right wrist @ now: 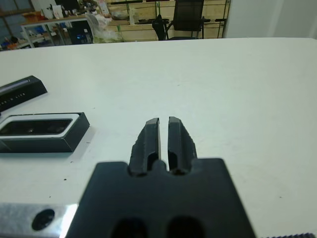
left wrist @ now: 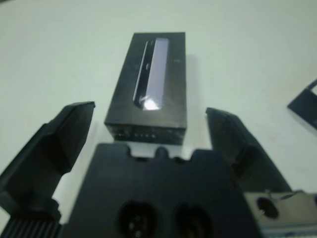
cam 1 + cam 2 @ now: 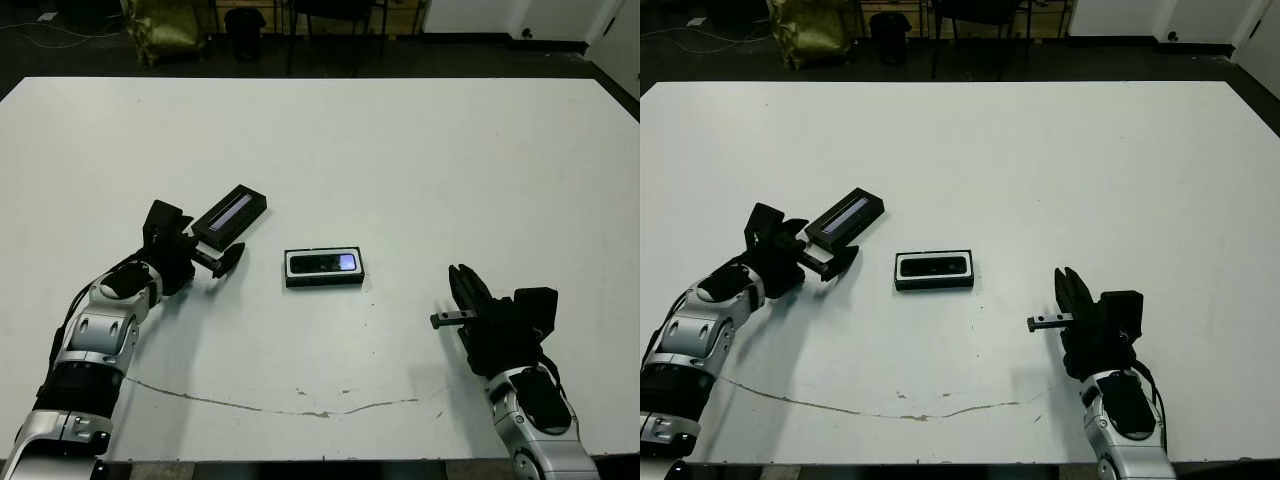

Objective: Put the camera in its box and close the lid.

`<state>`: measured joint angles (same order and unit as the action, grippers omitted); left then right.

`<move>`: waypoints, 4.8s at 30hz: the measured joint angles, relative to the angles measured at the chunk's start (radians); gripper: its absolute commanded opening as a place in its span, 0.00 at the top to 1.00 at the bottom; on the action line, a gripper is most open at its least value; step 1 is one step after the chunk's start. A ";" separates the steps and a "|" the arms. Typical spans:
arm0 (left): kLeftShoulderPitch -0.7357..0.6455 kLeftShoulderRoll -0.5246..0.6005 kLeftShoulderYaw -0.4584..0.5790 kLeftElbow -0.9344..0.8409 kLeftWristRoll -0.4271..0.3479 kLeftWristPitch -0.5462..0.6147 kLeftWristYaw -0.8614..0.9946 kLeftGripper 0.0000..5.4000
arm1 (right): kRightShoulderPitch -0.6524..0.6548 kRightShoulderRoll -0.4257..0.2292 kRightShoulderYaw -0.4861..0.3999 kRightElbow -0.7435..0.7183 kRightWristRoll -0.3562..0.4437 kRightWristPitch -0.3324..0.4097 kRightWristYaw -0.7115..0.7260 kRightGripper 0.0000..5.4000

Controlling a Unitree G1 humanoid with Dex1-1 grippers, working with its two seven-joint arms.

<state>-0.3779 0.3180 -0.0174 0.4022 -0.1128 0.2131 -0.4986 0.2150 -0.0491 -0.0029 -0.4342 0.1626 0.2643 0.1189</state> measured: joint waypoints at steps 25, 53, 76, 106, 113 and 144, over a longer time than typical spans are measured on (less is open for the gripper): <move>-0.019 -0.030 0.026 0.003 -0.031 0.091 0.006 0.51 | 0.004 0.011 -0.011 -0.032 0.030 0.058 -0.015 1.00; -0.178 0.215 0.004 -0.353 -0.145 0.229 -0.389 0.55 | 0.001 0.012 -0.010 -0.011 0.024 0.036 -0.004 1.00; -0.347 0.184 -0.277 -0.225 -0.111 0.213 -0.647 0.55 | -0.008 0.009 -0.006 0.076 -0.001 -0.083 0.038 1.00; -0.407 0.086 -0.375 0.056 0.056 0.083 -0.762 0.55 | 0.001 0.012 0.001 0.071 0.014 -0.062 0.037 1.00; -0.420 0.076 -0.380 0.075 0.087 0.059 -0.765 0.55 | 0.000 0.012 0.001 0.087 0.013 -0.079 0.038 1.00; -0.446 0.054 -0.389 0.150 0.111 0.025 -0.832 0.55 | 0.002 0.012 0.000 0.062 0.020 -0.048 0.033 1.00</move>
<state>-0.8241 0.3717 -0.4062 0.5521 -0.0018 0.2378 -1.3304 0.2167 -0.0374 -0.0024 -0.3719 0.1828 0.2161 0.1514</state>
